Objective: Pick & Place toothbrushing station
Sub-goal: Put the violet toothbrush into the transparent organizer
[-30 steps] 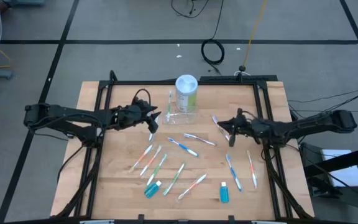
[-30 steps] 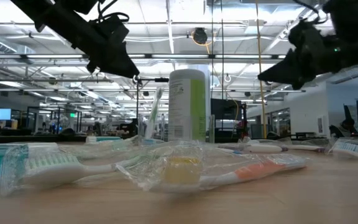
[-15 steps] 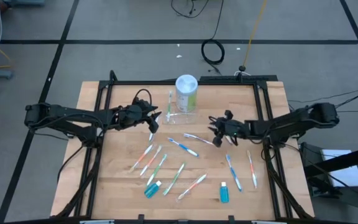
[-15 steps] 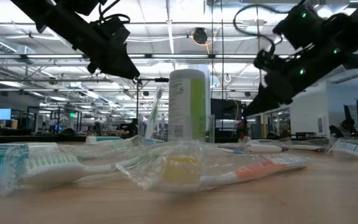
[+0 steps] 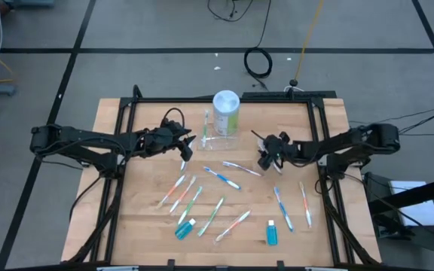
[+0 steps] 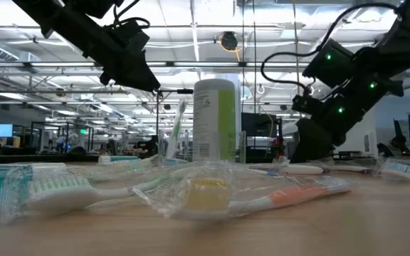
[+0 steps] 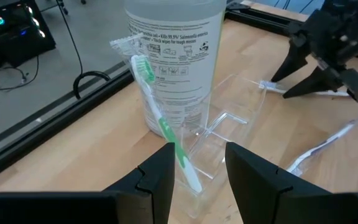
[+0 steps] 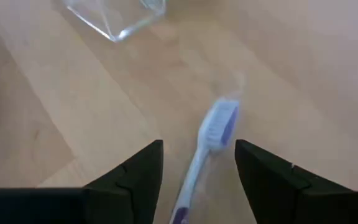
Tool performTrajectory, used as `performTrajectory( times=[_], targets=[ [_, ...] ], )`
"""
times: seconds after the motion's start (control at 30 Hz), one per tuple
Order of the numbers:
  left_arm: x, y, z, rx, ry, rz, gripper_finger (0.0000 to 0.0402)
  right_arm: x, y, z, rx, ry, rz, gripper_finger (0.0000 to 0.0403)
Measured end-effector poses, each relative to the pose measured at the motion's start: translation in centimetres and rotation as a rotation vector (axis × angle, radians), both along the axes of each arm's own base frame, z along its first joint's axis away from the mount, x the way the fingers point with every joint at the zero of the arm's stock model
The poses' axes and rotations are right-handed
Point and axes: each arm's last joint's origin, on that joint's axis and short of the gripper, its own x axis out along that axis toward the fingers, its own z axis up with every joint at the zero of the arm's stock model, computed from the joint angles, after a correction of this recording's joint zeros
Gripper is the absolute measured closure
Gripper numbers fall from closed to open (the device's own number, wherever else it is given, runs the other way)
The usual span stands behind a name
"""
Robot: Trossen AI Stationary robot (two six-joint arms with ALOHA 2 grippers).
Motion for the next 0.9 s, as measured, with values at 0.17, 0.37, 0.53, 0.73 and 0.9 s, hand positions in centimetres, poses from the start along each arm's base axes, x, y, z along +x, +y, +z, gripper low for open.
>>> performTrajectory(
  times=[0.17, 0.37, 0.53, 0.73, 0.9],
  targets=[
    [0.0, 0.0, 0.0, 0.001, -0.002, -0.001, 0.0252, 0.2, -0.8, -0.9, 0.003, -0.011, -0.041, 0.0220],
    [0.0, 0.0, 0.0, 0.003, 0.000, -0.002, 0.0252, 0.4, -0.8, -1.1, -0.012, -0.014, -0.023, 0.0289],
    [0.0, 0.0, 0.0, 0.004, 0.000, -0.002, 0.0252, 0.4, -0.8, -0.9, -0.015, -0.029, -0.025, 0.0370],
    [0.0, 0.0, 0.0, 0.004, 0.000, -0.003, 0.0252, 0.9, -0.9, -0.4, -0.030, -0.112, -0.022, 0.0378],
    [0.0, 0.0, 0.0, 0.004, -0.001, -0.003, 0.0252, 1.7, -0.6, 1.7, -0.072, -0.279, 0.004, 0.0380]
  ],
)
